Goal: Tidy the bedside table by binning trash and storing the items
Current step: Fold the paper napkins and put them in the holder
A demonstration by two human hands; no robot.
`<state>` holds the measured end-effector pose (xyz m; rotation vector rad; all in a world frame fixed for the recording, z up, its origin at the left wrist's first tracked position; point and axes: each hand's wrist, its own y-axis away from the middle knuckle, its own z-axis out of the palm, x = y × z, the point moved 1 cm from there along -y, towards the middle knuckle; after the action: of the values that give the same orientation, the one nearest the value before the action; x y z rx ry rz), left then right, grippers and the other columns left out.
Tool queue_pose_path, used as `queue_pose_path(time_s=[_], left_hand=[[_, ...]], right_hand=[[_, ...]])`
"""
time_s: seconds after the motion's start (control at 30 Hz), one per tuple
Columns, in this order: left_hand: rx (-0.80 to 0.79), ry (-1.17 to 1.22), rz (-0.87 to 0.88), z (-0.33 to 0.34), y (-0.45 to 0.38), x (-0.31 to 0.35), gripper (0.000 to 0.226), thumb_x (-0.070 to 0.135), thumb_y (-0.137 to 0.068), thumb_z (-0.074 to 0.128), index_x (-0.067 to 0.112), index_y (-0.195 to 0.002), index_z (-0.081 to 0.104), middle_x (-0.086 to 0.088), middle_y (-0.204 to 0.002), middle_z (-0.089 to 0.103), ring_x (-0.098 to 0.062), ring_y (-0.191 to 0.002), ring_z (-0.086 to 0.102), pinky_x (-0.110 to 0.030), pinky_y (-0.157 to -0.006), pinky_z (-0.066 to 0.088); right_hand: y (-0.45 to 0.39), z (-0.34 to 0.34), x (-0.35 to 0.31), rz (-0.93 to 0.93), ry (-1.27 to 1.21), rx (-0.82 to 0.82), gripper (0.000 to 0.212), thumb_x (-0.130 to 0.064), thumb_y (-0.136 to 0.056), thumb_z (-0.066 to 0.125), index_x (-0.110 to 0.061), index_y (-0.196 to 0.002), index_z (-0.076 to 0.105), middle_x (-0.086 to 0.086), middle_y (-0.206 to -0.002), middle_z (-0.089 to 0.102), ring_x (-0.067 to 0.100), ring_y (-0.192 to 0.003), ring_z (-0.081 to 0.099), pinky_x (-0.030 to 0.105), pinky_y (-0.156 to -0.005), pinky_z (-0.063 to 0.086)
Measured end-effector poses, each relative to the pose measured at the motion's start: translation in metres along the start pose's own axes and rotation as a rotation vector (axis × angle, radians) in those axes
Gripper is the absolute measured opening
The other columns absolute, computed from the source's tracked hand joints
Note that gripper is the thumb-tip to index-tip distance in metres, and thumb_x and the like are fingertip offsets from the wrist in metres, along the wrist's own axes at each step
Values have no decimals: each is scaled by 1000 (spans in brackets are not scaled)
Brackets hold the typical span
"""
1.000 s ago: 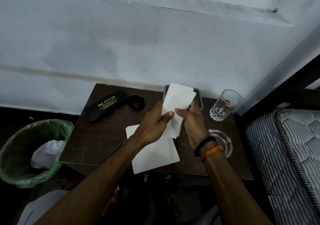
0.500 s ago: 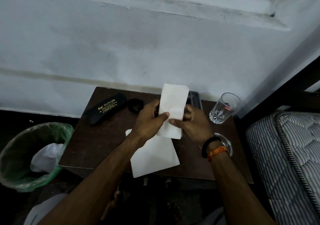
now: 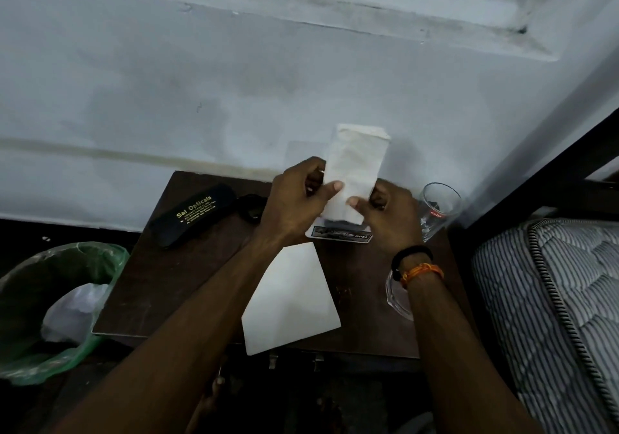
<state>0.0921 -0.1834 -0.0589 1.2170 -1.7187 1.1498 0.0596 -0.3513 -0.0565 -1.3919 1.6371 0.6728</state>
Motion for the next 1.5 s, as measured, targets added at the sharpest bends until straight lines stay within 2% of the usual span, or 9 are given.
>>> queue_pose_path(time_s=[0.07, 0.17, 0.27, 0.6, 0.83, 1.07, 1.2, 1.33, 1.5], left_hand=[[-33, -130, 39, 2, -1, -11, 26, 32, -87, 73, 21, -109, 66, 4, -105, 71, -7, -93, 65, -25, -79, 56], [-208, -497, 95, 2, 6, -37, 35, 36, -84, 73, 24, -116, 66, -3, -127, 59, -21, -119, 49, -38, -99, 42], [-291, -550, 86, 6, 11, -47, 46, 30, -86, 71, 25, -130, 61, -3, -141, 50, -25, -128, 40, -40, -104, 39], [-323, -644, 132, -1, 9, -37, 35, 14, -91, 66, 6, -125, 65, -8, -143, 54, -26, -131, 48, -33, -111, 37], [-371, -682, 146, -25, 17, -37, 30, 19, -87, 72, 8, -115, 70, -5, -139, 56, -17, -127, 54, -26, -106, 44], [-388, -666, 127, -42, 30, -35, 26, 32, -85, 74, 12, -102, 76, -3, -122, 67, -15, -110, 62, -34, -96, 52], [-129, -437, 87, -48, 29, -29, 33, 47, -82, 73, 16, -94, 68, 3, -92, 70, -10, -83, 65, -31, -72, 55], [-13, -42, -94, -45, 19, -24, 42, 39, -84, 76, 22, -119, 62, 6, -110, 71, -7, -100, 68, -32, -87, 59], [-41, -33, -40, -38, 10, -20, 9, 22, -88, 73, 15, -93, 71, 3, -86, 75, -13, -82, 72, -47, -75, 60]], right_hand=[[-2, -2, 5, 12, -102, 113, 19, -10, -84, 74, -11, -103, 70, 6, -98, 75, 25, -92, 72, 46, -83, 59], [1, -1, 11, 23, -182, 296, 16, -9, -86, 73, -16, -99, 67, 6, -89, 72, 26, -82, 70, 32, -71, 56], [-3, -10, 12, 29, -219, 420, 14, -10, -87, 72, -17, -94, 63, 7, -84, 70, 28, -76, 67, 35, -68, 55], [0, -10, 12, 41, -222, 360, 13, -8, -90, 69, -16, -98, 63, 3, -90, 71, 26, -84, 69, 35, -74, 59], [-4, -1, 13, 38, -186, 328, 14, -6, -92, 65, -11, -105, 65, 4, -95, 70, 27, -93, 69, 51, -84, 58], [-9, 15, 12, 2, -91, 192, 14, -12, -93, 64, -6, -106, 66, 13, -101, 72, 31, -98, 67, 57, -87, 53], [-7, 25, 3, -24, -87, 67, 23, -12, -93, 64, -13, -116, 67, 7, -109, 73, 25, -104, 67, 53, -91, 55], [-3, 29, -9, -67, -152, -44, 22, -7, -93, 64, -21, -109, 67, -1, -104, 73, 21, -103, 68, 53, -90, 55], [-1, 29, -13, -91, -118, -86, 24, -13, -95, 64, -12, -119, 64, -2, -112, 71, 16, -107, 67, 46, -91, 57]])
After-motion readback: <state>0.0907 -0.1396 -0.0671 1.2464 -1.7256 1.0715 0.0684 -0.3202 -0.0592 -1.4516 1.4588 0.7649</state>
